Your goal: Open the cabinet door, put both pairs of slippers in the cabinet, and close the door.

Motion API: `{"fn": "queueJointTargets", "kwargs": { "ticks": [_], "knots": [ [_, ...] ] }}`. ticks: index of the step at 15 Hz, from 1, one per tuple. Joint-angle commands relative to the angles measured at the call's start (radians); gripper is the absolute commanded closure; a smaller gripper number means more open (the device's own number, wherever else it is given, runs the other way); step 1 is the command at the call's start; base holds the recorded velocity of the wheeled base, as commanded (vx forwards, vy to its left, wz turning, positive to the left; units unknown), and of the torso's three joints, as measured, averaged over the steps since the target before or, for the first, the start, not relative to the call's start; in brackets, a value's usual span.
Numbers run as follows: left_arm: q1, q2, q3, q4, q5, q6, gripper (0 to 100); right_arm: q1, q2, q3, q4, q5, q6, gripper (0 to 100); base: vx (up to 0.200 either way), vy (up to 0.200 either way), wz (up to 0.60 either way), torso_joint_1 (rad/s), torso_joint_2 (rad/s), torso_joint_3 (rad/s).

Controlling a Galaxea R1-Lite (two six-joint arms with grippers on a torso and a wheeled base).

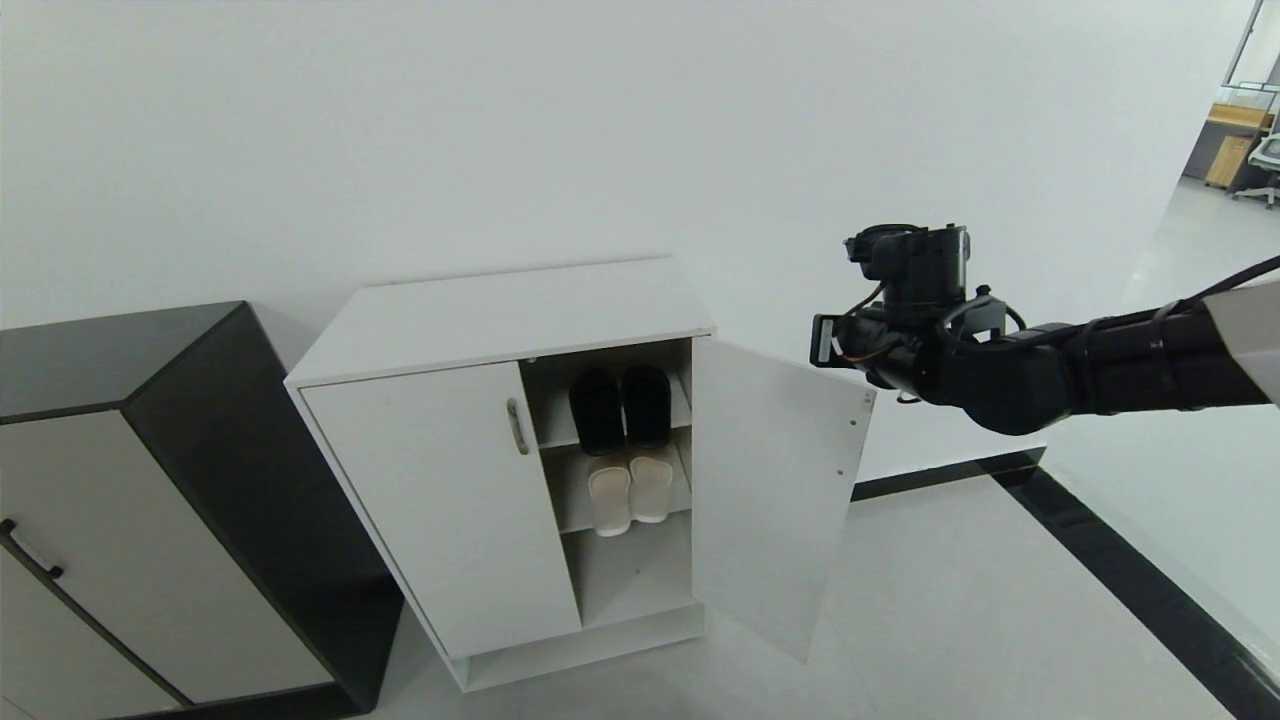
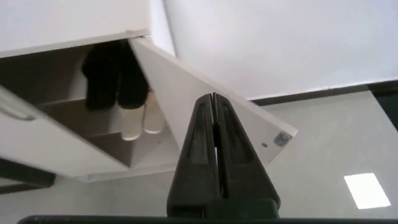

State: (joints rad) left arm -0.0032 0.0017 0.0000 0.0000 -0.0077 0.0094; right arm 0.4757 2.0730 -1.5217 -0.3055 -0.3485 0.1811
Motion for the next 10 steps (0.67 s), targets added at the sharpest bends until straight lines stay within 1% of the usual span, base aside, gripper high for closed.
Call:
{"fn": "queueJointTargets", "kwargs": {
  "ticks": [1,10],
  "knots": [
    [0.0,0.0,0.0,0.0,0.0,0.0,100,-0.028,0.07,-0.021,-0.009,0.002,0.0,100,0.0,0.0,0.0,0.0,0.0,0.0],
    [0.0,0.0,0.0,0.0,0.0,0.0,100,-0.094,0.176,-0.061,-0.064,0.003,-0.002,100,0.0,0.0,0.0,0.0,0.0,0.0]
  ]
}}
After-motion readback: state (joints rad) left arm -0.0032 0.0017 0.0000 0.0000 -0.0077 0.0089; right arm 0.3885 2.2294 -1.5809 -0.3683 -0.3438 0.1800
